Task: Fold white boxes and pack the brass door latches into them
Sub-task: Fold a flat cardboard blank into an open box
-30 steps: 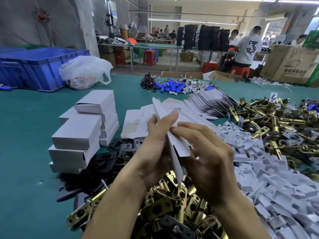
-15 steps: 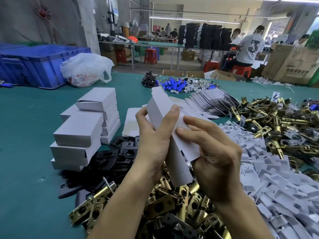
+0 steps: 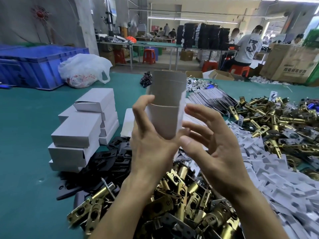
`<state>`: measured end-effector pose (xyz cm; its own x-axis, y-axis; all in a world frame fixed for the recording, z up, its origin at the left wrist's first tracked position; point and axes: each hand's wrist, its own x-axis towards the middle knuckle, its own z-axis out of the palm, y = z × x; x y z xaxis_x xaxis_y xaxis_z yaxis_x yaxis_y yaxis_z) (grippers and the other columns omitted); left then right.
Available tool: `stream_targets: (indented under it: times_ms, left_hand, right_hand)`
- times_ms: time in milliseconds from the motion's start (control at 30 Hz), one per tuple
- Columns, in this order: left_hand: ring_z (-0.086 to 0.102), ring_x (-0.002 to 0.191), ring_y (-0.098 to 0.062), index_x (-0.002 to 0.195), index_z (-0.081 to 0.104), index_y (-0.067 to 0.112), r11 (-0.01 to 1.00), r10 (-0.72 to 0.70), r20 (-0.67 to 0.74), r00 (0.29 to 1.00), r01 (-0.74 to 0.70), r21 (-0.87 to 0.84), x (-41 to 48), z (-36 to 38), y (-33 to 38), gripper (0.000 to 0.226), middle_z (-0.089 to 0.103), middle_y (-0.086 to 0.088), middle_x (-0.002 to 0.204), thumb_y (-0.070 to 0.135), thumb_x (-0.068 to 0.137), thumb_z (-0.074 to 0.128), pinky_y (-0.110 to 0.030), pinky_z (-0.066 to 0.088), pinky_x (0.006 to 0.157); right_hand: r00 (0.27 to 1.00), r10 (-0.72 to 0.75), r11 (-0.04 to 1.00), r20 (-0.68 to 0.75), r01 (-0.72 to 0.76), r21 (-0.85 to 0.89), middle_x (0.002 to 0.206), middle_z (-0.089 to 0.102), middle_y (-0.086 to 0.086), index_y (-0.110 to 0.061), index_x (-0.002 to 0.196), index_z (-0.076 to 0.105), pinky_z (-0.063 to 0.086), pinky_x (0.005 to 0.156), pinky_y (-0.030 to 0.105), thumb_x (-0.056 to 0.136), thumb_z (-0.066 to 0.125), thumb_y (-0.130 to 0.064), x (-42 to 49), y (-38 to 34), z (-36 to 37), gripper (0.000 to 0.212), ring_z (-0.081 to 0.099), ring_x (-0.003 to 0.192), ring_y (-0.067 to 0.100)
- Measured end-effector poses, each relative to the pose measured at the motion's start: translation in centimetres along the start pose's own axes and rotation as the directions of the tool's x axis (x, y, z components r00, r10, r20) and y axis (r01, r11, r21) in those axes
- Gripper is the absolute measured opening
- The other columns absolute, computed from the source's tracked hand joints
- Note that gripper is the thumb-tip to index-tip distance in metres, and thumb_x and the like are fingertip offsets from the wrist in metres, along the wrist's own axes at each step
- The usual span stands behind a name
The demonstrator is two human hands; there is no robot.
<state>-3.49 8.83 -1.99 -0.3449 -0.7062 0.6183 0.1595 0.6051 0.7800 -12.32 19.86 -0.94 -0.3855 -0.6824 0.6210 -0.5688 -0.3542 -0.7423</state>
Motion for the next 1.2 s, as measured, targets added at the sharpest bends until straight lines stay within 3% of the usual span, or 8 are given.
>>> stream_targets:
  times_ms: [167,300,600,733,900,1000,1100,1200]
  left_hand:
    - [0.071,0.074,-0.01,0.146,0.009,0.05,0.998,0.067,0.098,0.993,-0.067,-0.004,-0.4,0.4,0.5,0.113,0.062,0.013,0.106,0.03,0.069,0.09,-0.031,0.059,0.057]
    - [0.07,0.094,-0.018,0.14,0.028,0.053,0.998,0.068,0.154,0.986,-0.066,-0.018,-0.6,0.7,0.5,0.094,0.063,0.001,0.122,0.038,0.071,0.089,-0.035,0.061,0.067]
    - [0.066,0.086,-0.02,0.107,0.035,0.048,0.998,0.063,0.239,0.969,-0.061,-0.019,-0.5,0.9,-0.5,0.063,0.061,0.001,0.11,0.027,0.074,0.085,-0.029,0.057,0.061]
    - [0.07,0.09,-0.02,0.116,0.05,0.039,0.984,0.052,0.375,0.925,0.017,-0.178,0.1,0.1,-0.7,0.049,0.065,0.006,0.11,0.037,0.079,0.082,-0.032,0.061,0.069]
    - [0.072,0.084,-0.027,0.106,0.061,0.044,0.965,0.031,0.379,0.925,0.072,-0.253,0.6,-0.4,-0.8,0.026,0.07,0.012,0.098,0.033,0.086,0.073,-0.053,0.061,0.07]
    - [0.072,0.085,-0.025,0.106,0.062,0.047,0.96,0.042,0.38,0.924,0.069,-0.273,0.6,-0.2,-0.6,0.031,0.07,0.013,0.103,0.024,0.088,0.073,-0.049,0.062,0.07]
    - [0.072,0.084,-0.021,0.105,0.063,0.047,0.942,0.032,0.399,0.917,0.106,-0.318,0.5,-0.2,-0.5,0.033,0.07,0.01,0.105,0.021,0.087,0.073,-0.036,0.062,0.066]
    - [0.073,0.085,-0.02,0.106,0.062,0.05,0.938,0.016,0.413,0.911,0.129,-0.323,0.5,-0.3,-0.6,0.036,0.067,0.011,0.106,0.024,0.085,0.077,-0.036,0.062,0.064]
  right_hand:
    - [0.976,-0.155,0.986,-0.155,0.143,-0.087,0.14,0.055,-0.013,-0.043,0.14,0.047,0.056,0.089,0.025,0.088,0.071,-0.023,0.1,0.7,0.4,0.061,0.063,0.118,0.014]
    - [0.966,-0.117,0.993,-0.229,0.111,-0.039,0.131,0.06,-0.005,-0.036,0.131,0.06,0.058,0.087,0.03,0.088,0.068,-0.018,0.3,1.2,0.0,0.047,0.064,0.117,0.02]
    - [0.991,0.088,0.996,-0.101,-0.087,0.018,0.115,0.063,0.008,-0.021,0.11,0.066,0.058,0.083,0.051,0.092,0.064,-0.005,0.2,1.3,-1.0,0.025,0.065,0.106,0.026]
    - [0.988,0.089,0.993,-0.13,-0.098,-0.066,0.09,0.06,-0.01,-0.02,0.095,0.07,0.059,0.068,0.038,0.092,0.065,-0.025,0.3,0.9,-1.7,0.008,0.064,0.085,0.016]
    - [0.987,0.069,0.994,-0.145,-0.081,-0.077,0.09,0.064,-0.001,-0.02,0.092,0.074,0.057,0.068,0.027,0.089,0.059,-0.024,0.3,0.7,-1.8,0.016,0.065,0.087,0.011]
    - [0.986,0.065,0.997,-0.154,-0.072,-0.038,0.088,0.063,-0.004,-0.025,0.099,0.073,0.056,0.07,0.024,0.089,0.061,-0.031,0.3,0.5,-2.0,0.017,0.065,0.086,0.007]
    - [0.98,0.015,0.999,-0.197,-0.009,0.034,0.096,0.066,-0.005,-0.024,0.109,0.065,0.056,0.068,0.053,0.091,0.057,-0.033,0.3,0.2,-2.1,0.022,0.064,0.08,0.031]
    - [0.955,0.014,0.977,-0.296,0.05,0.206,0.106,0.062,0.006,-0.031,0.113,0.047,0.058,0.068,0.04,0.09,0.059,-0.028,0.6,-0.3,-2.3,0.026,0.066,0.084,0.022]
